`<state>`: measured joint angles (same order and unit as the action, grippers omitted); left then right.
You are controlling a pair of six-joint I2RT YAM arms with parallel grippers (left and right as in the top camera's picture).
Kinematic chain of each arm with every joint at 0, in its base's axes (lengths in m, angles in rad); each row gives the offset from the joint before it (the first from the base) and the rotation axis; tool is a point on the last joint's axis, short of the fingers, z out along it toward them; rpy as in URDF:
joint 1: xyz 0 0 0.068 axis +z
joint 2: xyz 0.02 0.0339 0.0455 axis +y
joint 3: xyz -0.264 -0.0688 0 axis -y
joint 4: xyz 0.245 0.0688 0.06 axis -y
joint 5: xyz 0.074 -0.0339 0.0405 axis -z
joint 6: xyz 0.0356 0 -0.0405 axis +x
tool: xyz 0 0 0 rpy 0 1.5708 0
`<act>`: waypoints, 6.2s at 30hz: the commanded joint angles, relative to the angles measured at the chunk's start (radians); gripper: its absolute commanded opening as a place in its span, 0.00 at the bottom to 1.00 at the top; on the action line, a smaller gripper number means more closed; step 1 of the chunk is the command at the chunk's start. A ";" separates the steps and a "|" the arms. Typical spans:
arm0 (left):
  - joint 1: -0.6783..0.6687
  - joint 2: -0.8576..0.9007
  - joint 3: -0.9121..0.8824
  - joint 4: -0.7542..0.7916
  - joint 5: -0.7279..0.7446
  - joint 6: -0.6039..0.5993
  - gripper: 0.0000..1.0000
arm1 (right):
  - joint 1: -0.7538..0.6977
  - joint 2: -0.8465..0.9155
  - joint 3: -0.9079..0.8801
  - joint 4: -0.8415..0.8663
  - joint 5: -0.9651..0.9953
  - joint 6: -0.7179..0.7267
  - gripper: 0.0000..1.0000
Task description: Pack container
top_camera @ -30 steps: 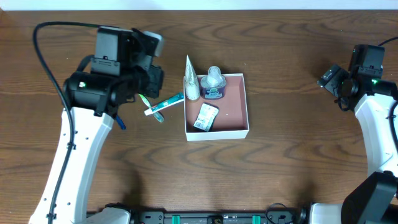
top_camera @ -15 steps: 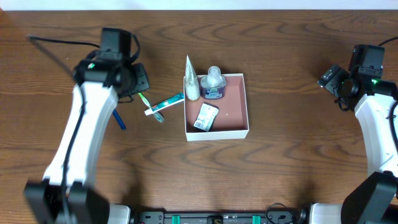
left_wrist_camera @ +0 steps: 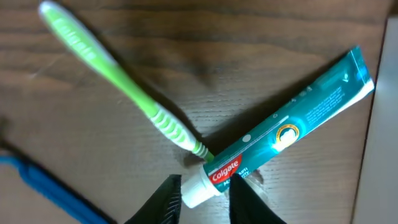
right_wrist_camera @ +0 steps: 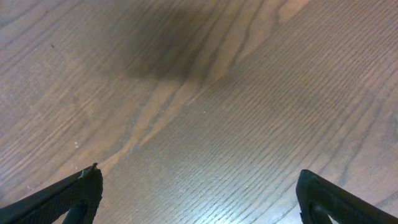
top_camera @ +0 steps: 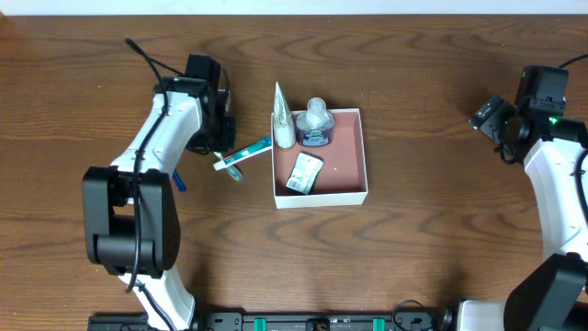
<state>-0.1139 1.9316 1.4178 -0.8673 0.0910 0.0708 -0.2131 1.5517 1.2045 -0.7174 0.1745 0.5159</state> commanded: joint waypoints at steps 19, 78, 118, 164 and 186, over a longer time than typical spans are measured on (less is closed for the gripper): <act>-0.042 0.010 -0.008 0.042 0.172 0.473 0.62 | -0.003 0.006 0.005 -0.001 0.005 0.011 0.99; -0.046 -0.237 -0.163 0.286 -0.070 0.132 0.06 | -0.003 0.006 0.005 -0.001 0.005 0.011 0.99; -0.388 -0.260 -0.171 0.200 0.385 0.750 0.58 | -0.003 0.006 0.005 -0.001 0.005 0.011 0.99; -0.045 -0.048 -0.214 0.256 -0.138 -0.565 0.64 | -0.003 0.006 0.005 -0.001 0.005 0.011 0.99; -0.013 0.064 -0.221 0.257 -0.072 -0.608 0.54 | -0.003 0.006 0.005 -0.001 0.005 0.011 0.99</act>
<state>-0.1463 1.9488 1.2163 -0.6067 0.0196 -0.5251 -0.2131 1.5517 1.2045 -0.7177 0.1745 0.5159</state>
